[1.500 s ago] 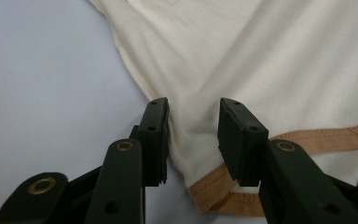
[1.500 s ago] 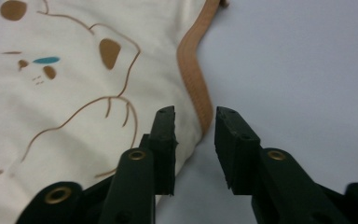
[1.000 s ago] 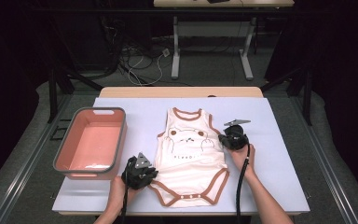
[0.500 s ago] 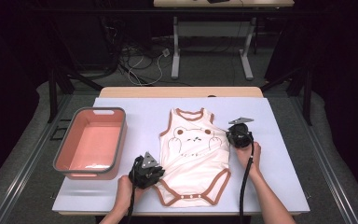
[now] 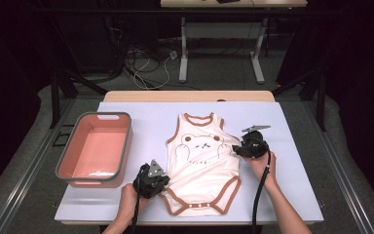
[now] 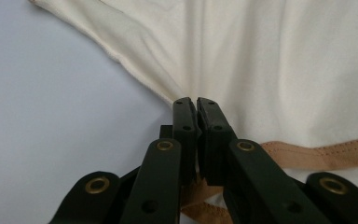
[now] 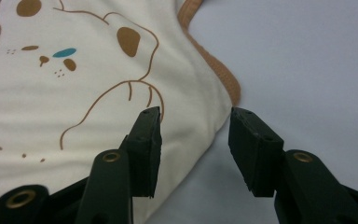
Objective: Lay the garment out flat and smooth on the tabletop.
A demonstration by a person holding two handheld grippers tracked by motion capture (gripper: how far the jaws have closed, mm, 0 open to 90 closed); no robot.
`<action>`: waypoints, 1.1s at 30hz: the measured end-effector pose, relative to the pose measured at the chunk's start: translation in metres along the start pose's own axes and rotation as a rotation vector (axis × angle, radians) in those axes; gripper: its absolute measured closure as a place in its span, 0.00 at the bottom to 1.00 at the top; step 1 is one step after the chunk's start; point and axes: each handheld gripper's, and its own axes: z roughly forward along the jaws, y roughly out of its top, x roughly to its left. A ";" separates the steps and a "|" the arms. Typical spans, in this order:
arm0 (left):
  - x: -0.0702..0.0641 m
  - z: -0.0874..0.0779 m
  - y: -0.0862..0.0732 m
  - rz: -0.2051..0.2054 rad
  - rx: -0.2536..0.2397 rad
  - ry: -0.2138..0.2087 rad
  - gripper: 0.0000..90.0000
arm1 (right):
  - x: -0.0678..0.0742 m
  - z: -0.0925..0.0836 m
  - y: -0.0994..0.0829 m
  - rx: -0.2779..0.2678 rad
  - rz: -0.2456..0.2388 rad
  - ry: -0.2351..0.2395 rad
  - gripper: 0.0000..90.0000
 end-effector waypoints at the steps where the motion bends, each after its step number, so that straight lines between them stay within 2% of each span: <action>1: 0.001 -0.001 0.000 -0.003 -0.002 -0.002 0.96 | 0.001 -0.002 -0.001 0.006 -0.002 0.003 0.60; 7: 0.006 -0.008 -0.004 -0.018 0.008 -0.016 0.94 | 0.003 0.000 -0.001 0.022 -0.007 0.028 0.61; 9: 0.008 -0.009 -0.004 -0.025 0.001 -0.020 0.85 | 0.002 0.002 -0.001 0.019 -0.001 0.023 0.62; 10: 0.009 -0.010 -0.003 -0.031 0.001 -0.012 0.75 | 0.001 0.002 -0.001 0.017 0.001 0.021 0.62; 13: 0.010 -0.011 0.002 -0.040 -0.022 0.029 0.58 | -0.001 0.003 0.000 0.001 0.008 0.013 0.63; 16: 0.011 -0.009 0.009 -0.070 -0.058 0.050 0.54 | 0.000 0.005 0.001 -0.011 0.008 0.007 0.64; 21: 0.016 0.001 0.021 -0.123 -0.071 0.071 0.55 | -0.001 0.006 0.002 -0.032 0.009 0.006 0.66; 30: 0.036 0.023 0.040 -0.195 -0.052 0.118 0.59 | -0.004 0.018 0.004 -0.051 0.034 -0.041 0.68; 33: 0.041 0.029 0.044 -0.213 -0.038 0.120 0.59 | -0.002 0.024 0.004 -0.049 0.031 -0.048 0.76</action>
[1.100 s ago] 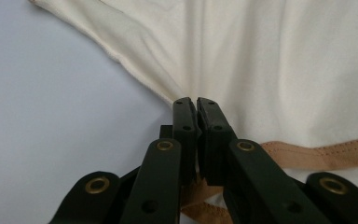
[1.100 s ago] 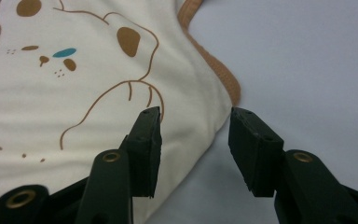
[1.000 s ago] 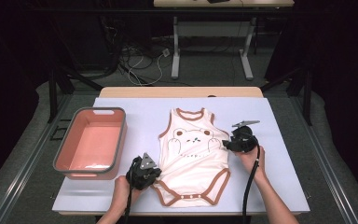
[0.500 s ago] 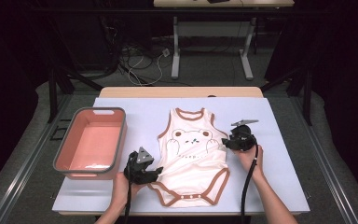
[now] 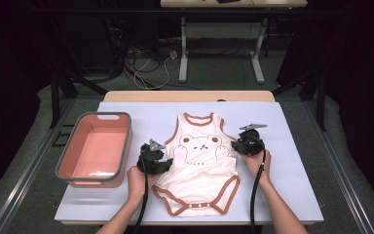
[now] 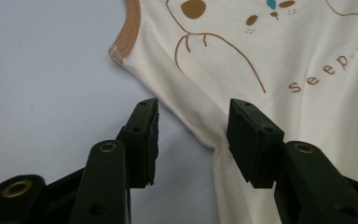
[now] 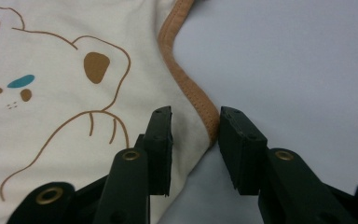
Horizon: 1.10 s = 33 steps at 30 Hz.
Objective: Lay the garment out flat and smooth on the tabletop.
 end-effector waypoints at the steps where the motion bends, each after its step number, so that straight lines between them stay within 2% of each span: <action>1: 0.001 0.003 0.001 -0.004 0.006 -0.003 0.60 | 0.000 0.000 0.000 -0.002 -0.006 -0.010 0.83; 5: 0.000 0.014 0.002 0.014 0.037 -0.030 0.71 | -0.001 0.000 0.000 -0.005 0.002 0.011 0.94; 8: -0.002 0.015 0.002 0.027 0.025 -0.038 0.82 | 0.001 -0.002 0.001 -0.001 -0.016 -0.012 0.99; 11: -0.003 0.016 0.002 0.029 0.023 -0.052 0.92 | 0.000 -0.005 0.000 0.009 -0.021 -0.031 0.99; 14: -0.005 0.016 0.003 0.038 0.028 -0.050 0.96 | -0.002 -0.006 -0.002 0.014 -0.028 -0.039 1.00; 20: -0.005 0.016 0.002 0.012 0.015 -0.093 0.96 | -0.004 -0.012 -0.004 0.034 -0.044 -0.088 1.00; 25: -0.011 0.017 0.002 0.019 0.015 -0.130 0.95 | -0.007 -0.016 -0.005 0.056 -0.052 -0.135 1.00; 28: -0.010 0.017 0.003 0.021 0.023 -0.144 0.91 | -0.009 -0.016 -0.006 0.060 -0.045 -0.124 0.99; 30: -0.009 0.017 0.005 0.012 0.025 -0.142 0.83 | -0.010 -0.016 -0.007 0.055 -0.035 -0.098 0.97; 31: -0.007 0.017 0.007 0.021 0.026 -0.132 0.78 | -0.011 -0.015 -0.007 0.048 -0.034 -0.094 0.96; 33: -0.004 0.017 0.010 0.005 0.016 -0.120 0.71 | -0.012 -0.015 -0.007 0.041 -0.027 -0.082 0.88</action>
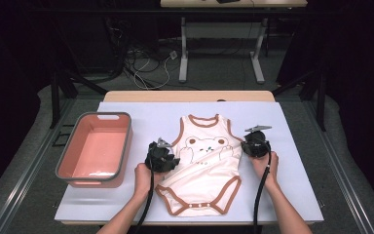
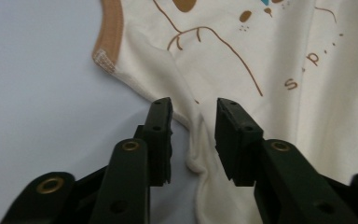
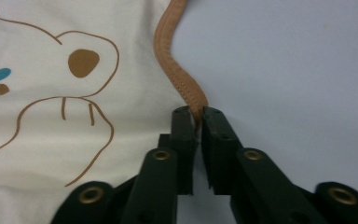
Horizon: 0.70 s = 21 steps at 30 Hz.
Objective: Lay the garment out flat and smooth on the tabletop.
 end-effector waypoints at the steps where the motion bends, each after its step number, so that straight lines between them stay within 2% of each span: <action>1: 0.001 0.000 0.002 -0.005 -0.004 0.016 0.68 | 0.000 0.000 0.000 -0.005 0.004 0.001 0.87; 3: 0.005 0.002 0.008 -0.016 -0.013 0.035 0.65 | 0.000 0.000 0.000 -0.011 0.009 0.011 0.81; 6: 0.011 0.006 0.015 -0.033 -0.021 0.072 0.62 | 0.000 0.000 0.000 -0.010 0.019 0.020 0.78; 8: 0.016 0.010 0.019 -0.058 -0.024 0.087 0.60 | -0.001 0.001 0.000 -0.013 0.026 0.025 0.77; 12: 0.023 0.020 0.024 -0.074 -0.005 0.119 0.60 | -0.003 0.002 0.000 -0.018 0.040 0.028 0.76; 14: 0.025 0.024 0.026 -0.072 0.004 0.120 0.60 | -0.003 0.003 0.000 -0.020 0.051 0.040 0.77; 15: 0.025 0.025 0.028 -0.064 0.002 0.126 0.63 | -0.003 0.003 0.000 -0.019 0.049 0.040 0.77; 17: 0.024 0.027 0.029 -0.021 0.009 0.133 0.74 | -0.002 0.004 0.000 -0.021 0.061 0.055 0.80; 19: 0.025 0.027 0.030 -0.013 0.012 0.121 0.89 | -0.002 0.005 0.000 -0.024 0.052 0.062 0.84; 21: 0.024 0.028 0.032 0.004 0.021 0.121 0.95 | -0.001 0.006 0.000 -0.026 0.053 0.070 0.88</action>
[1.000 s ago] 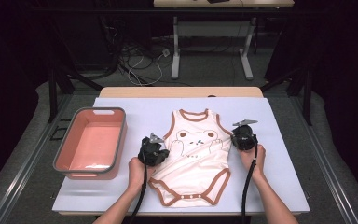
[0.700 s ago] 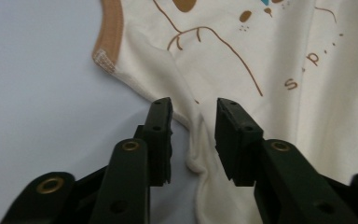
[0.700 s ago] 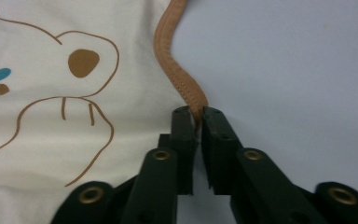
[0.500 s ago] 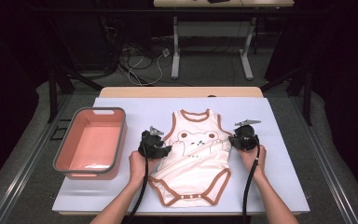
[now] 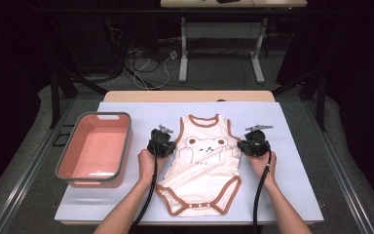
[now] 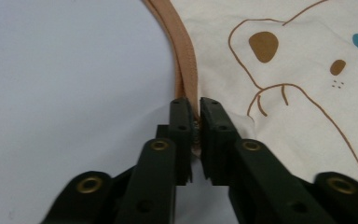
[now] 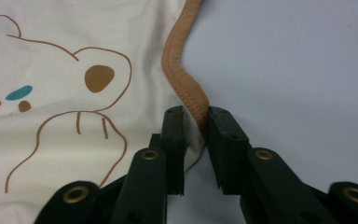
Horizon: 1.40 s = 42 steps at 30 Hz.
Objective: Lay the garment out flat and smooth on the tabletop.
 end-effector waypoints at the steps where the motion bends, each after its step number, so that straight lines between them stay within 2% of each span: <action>1: 0.000 0.000 0.000 0.001 0.000 0.007 0.96 | 0.000 0.000 0.000 0.000 -0.003 0.004 0.90; 3: 0.000 -0.001 0.001 0.005 0.001 0.034 0.96 | 0.002 0.001 0.001 0.000 -0.011 0.009 0.93; 6: 0.006 -0.002 0.000 -0.013 -0.003 0.063 0.97 | 0.005 0.002 0.002 -0.010 -0.031 0.010 0.97; 12: 0.017 -0.003 0.000 -0.027 -0.004 0.110 0.96 | 0.015 0.009 0.007 -0.031 -0.060 -0.003 0.98; 17: 0.026 -0.003 0.003 -0.042 -0.005 0.142 0.96 | 0.019 0.011 0.009 -0.039 -0.065 0.000 0.98; 22: 0.027 0.000 0.004 -0.029 -0.004 0.180 0.96 | 0.018 0.010 0.009 -0.050 -0.064 -0.001 0.98; 25: 0.028 0.000 0.005 -0.033 -0.002 0.185 0.94 | 0.019 0.010 0.009 -0.046 -0.067 -0.005 0.98; 27: 0.027 0.000 0.005 -0.040 0.009 0.200 0.89 | 0.019 0.010 0.009 -0.048 -0.059 -0.002 0.95; 29: 0.026 -0.003 0.004 -0.051 0.003 0.199 0.82 | 0.018 0.008 0.009 -0.043 -0.060 0.002 0.89; 31: 0.023 -0.007 0.002 -0.053 0.006 0.200 0.65 | 0.018 0.005 0.009 -0.035 -0.057 0.014 0.79; 32: 0.021 -0.010 0.000 -0.050 0.002 0.194 0.64 | 0.018 0.003 0.009 -0.031 -0.062 0.017 0.76; 34: 0.015 -0.014 -0.003 -0.044 0.005 0.177 0.55 | 0.017 -0.002 0.009 -0.029 -0.056 0.039 0.71; 42: -0.006 -0.033 -0.027 -0.015 -0.006 0.069 0.40 | 0.025 -0.022 0.002 0.000 -0.081 0.103 0.58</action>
